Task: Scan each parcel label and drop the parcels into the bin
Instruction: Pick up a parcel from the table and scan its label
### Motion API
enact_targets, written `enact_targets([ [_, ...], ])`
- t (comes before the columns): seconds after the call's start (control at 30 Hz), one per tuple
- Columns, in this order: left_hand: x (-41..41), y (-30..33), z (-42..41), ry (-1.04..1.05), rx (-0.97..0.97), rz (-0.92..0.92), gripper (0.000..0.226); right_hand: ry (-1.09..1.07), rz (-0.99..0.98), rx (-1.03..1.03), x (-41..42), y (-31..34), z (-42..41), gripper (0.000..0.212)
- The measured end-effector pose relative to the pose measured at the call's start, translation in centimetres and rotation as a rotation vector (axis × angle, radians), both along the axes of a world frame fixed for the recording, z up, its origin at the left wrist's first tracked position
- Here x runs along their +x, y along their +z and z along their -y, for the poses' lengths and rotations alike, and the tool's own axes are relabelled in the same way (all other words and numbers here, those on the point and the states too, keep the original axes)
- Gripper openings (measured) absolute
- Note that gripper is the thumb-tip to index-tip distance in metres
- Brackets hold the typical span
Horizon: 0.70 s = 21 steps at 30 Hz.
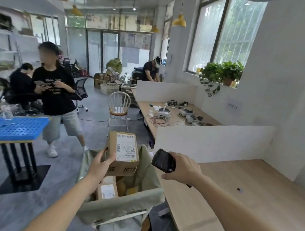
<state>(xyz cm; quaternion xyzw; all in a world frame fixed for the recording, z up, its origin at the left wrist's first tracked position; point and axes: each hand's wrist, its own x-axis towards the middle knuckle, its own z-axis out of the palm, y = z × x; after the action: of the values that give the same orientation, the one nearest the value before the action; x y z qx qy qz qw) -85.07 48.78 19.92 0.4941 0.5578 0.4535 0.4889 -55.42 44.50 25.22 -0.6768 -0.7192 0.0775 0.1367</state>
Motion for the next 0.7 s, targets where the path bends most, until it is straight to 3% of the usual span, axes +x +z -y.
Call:
enact_targets([
  [0.27,2.3,-2.5,-12.4,0.06,-0.051,-0.013,0.055,0.118,-0.024,-0.068,1.0,-3.5,-15.8,0.065],
  [0.47,3.2,-6.8,-18.7,0.078,-0.195,0.006,0.064,0.113,-0.033,-0.158,1.8,-7.7,-23.1,0.053],
  [0.7,3.4,-14.4,-26.1,0.062,-0.322,-0.023,0.066,0.047,-0.036,-0.247,2.3,-14.1,-30.2,0.064],
])
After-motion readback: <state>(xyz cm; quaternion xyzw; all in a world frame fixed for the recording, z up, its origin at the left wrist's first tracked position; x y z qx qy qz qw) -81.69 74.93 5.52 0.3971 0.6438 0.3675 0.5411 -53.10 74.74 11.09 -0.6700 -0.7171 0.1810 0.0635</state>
